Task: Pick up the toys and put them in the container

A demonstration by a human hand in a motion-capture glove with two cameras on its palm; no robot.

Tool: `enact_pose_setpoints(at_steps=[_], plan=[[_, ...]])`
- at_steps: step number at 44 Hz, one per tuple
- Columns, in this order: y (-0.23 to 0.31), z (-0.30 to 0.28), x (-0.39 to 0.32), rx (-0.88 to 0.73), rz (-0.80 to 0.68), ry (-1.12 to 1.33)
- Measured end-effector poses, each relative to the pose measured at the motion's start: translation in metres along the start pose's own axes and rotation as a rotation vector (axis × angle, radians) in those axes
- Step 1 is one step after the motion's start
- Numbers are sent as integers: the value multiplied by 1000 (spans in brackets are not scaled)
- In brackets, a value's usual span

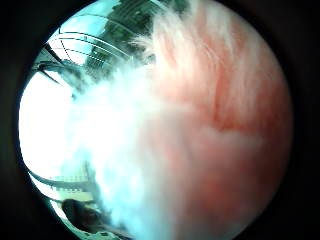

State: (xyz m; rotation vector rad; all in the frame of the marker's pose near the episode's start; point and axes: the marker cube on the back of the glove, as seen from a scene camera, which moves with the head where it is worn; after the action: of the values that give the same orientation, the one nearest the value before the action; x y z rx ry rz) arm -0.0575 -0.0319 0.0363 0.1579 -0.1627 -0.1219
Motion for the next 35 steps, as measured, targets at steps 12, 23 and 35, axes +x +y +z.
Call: enact_pose_setpoints(at_steps=[12,23,35], plan=[[-42,-44,-84,77,-9,51],[-77,-45,-212,93,-213,7],[-94,-10,-297,51,-296,65]])
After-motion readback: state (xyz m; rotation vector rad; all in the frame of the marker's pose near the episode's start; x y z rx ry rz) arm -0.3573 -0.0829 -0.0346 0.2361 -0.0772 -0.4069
